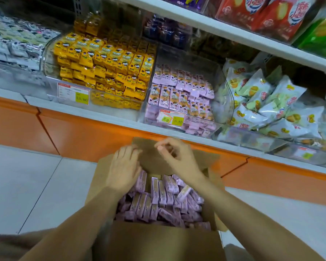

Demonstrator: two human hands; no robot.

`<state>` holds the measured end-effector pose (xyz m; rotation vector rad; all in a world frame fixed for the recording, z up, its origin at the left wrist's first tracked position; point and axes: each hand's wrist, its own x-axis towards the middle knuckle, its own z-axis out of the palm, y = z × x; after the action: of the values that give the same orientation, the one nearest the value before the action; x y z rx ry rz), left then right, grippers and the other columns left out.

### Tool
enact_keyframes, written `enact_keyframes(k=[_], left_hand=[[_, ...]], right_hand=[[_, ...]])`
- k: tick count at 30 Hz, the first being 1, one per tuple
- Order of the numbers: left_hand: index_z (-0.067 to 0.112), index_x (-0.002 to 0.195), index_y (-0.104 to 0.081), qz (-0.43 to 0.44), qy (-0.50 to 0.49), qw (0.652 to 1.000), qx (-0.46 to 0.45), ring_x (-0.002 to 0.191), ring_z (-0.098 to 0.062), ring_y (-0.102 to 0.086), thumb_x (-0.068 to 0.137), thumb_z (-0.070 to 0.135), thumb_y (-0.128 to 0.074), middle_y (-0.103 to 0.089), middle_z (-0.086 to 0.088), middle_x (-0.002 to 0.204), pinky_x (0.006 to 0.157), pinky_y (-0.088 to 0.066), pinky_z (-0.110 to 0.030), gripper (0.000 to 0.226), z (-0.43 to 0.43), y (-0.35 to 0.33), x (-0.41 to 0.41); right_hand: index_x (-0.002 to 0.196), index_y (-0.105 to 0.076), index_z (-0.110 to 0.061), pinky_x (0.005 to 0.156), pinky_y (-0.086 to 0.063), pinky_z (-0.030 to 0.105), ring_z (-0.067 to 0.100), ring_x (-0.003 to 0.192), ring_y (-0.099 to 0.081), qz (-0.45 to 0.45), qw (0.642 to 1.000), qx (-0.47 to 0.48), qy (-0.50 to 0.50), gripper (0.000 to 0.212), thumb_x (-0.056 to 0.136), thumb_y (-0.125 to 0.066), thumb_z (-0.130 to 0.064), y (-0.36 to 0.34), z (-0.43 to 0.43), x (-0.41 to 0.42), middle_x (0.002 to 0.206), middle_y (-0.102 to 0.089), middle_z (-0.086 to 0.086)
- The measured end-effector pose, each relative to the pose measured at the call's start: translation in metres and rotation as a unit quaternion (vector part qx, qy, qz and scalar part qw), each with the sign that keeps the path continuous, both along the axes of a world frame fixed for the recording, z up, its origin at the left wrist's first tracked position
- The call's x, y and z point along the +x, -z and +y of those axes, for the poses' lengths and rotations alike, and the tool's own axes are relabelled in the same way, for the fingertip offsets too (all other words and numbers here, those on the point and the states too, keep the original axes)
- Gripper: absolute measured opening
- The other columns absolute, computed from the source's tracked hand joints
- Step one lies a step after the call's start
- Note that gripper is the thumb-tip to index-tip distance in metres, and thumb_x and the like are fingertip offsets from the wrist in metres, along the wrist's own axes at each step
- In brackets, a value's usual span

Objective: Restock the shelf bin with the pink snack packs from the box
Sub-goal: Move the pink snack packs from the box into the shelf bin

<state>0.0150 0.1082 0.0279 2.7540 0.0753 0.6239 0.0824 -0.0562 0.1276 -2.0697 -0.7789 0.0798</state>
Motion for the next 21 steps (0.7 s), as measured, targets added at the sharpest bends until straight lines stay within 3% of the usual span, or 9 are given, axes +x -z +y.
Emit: enact_keyframes(k=[2, 6, 8, 10, 11, 13, 15, 17, 21], left_hand=[[0.006, 0.113, -0.066, 0.102, 0.005, 0.995, 0.003, 0.099, -0.033, -0.064, 0.077, 0.026, -0.038, -0.066, -0.013, 0.113, 0.080, -0.050, -0.040, 0.049, 0.003, 0.038, -0.018], [-0.006, 0.115, -0.066, 0.240, 0.033, 0.970, 0.020, 0.107, -0.034, -0.066, 0.074, 0.023, -0.035, -0.066, -0.021, 0.119, 0.092, -0.048, -0.037, 0.059, 0.009, 0.105, -0.050], [-0.009, 0.128, -0.053, 0.228, 0.048, 0.972, -0.005, 0.121, -0.036, -0.057, 0.077, 0.020, -0.034, -0.058, -0.025, 0.129, 0.102, -0.034, -0.036, 0.061, 0.012, 0.122, -0.058], [-0.006, 0.136, -0.037, 0.193, 0.064, 0.979, -0.032, 0.141, -0.027, -0.032, 0.078, 0.016, -0.035, -0.047, -0.026, 0.140, 0.109, -0.023, -0.032, 0.062, 0.016, 0.127, -0.060], [-0.005, 0.138, -0.032, 0.176, 0.074, 0.981, -0.045, 0.146, -0.021, -0.018, 0.080, 0.014, -0.035, -0.042, -0.024, 0.144, 0.112, -0.019, -0.031, 0.061, 0.017, 0.129, -0.059], [-0.003, 0.141, -0.029, 0.162, 0.079, 0.981, -0.071, 0.147, -0.021, -0.013, 0.084, 0.013, -0.036, -0.038, -0.023, 0.147, 0.113, -0.018, -0.031, 0.060, 0.019, 0.133, -0.060], [-0.005, 0.142, -0.031, 0.164, 0.074, 0.980, -0.080, 0.140, -0.031, -0.029, 0.087, 0.016, -0.036, -0.038, -0.024, 0.147, 0.112, -0.020, -0.031, 0.060, 0.018, 0.135, -0.062], [-0.007, 0.142, -0.034, 0.169, 0.067, 0.980, -0.085, 0.137, -0.035, -0.036, 0.089, 0.021, -0.034, -0.039, -0.024, 0.147, 0.109, -0.028, -0.035, 0.060, 0.015, 0.136, -0.065], [-0.004, 0.142, -0.037, 0.177, 0.055, 0.978, -0.093, 0.138, -0.035, -0.036, 0.094, 0.021, -0.032, -0.038, -0.021, 0.149, 0.107, -0.040, -0.045, 0.055, 0.013, 0.136, -0.064]], right_hand=[[0.095, -0.069, -0.023, 0.061, -0.042, 0.022, 0.002, 0.064, -0.053, 0.087, 0.993, -0.077, -0.013, 0.008, 0.092, -0.061, -0.025, 0.059, -0.008, -0.019, 0.075, -0.060, -0.015], [0.110, -0.067, -0.007, 0.068, -0.040, 0.010, -0.001, 0.071, -0.054, 0.232, 0.958, -0.162, -0.040, 0.024, 0.087, -0.068, -0.014, 0.144, -0.013, -0.043, 0.082, -0.060, -0.011], [0.118, -0.064, -0.008, 0.077, -0.048, 0.017, 0.015, 0.085, -0.061, 0.267, 0.941, -0.195, -0.068, 0.036, 0.084, -0.072, -0.017, 0.175, -0.004, -0.052, 0.097, -0.065, 0.004], [0.123, -0.062, -0.012, 0.088, -0.051, 0.034, 0.024, 0.100, -0.062, 0.293, 0.924, -0.227, -0.094, 0.046, 0.081, -0.076, -0.024, 0.195, 0.008, -0.060, 0.113, -0.064, 0.012], [0.122, -0.062, -0.012, 0.090, -0.050, 0.036, 0.023, 0.105, -0.060, 0.312, 0.915, -0.234, -0.105, 0.047, 0.080, -0.077, -0.026, 0.200, 0.014, -0.063, 0.118, -0.063, 0.011], [0.122, -0.061, -0.010, 0.092, -0.047, 0.026, 0.017, 0.108, -0.058, 0.337, 0.904, -0.227, -0.130, 0.046, 0.080, -0.076, -0.023, 0.207, 0.023, -0.065, 0.123, -0.063, 0.009], [0.126, -0.058, -0.008, 0.082, -0.039, 0.003, 0.009, 0.106, -0.053, 0.342, 0.904, -0.220, -0.134, 0.047, 0.082, -0.074, -0.016, 0.212, 0.027, -0.065, 0.124, -0.062, 0.007], [0.127, -0.058, -0.009, 0.074, -0.036, -0.003, 0.005, 0.103, -0.053, 0.346, 0.903, -0.226, -0.116, 0.047, 0.083, -0.073, -0.014, 0.216, 0.026, -0.063, 0.122, -0.064, 0.005], [0.104, -0.070, -0.004, 0.082, -0.050, 0.030, 0.022, 0.094, -0.065, 0.320, 0.916, -0.238, -0.051, 0.022, 0.084, -0.066, -0.013, 0.225, 0.016, -0.054, 0.101, -0.071, 0.012]])
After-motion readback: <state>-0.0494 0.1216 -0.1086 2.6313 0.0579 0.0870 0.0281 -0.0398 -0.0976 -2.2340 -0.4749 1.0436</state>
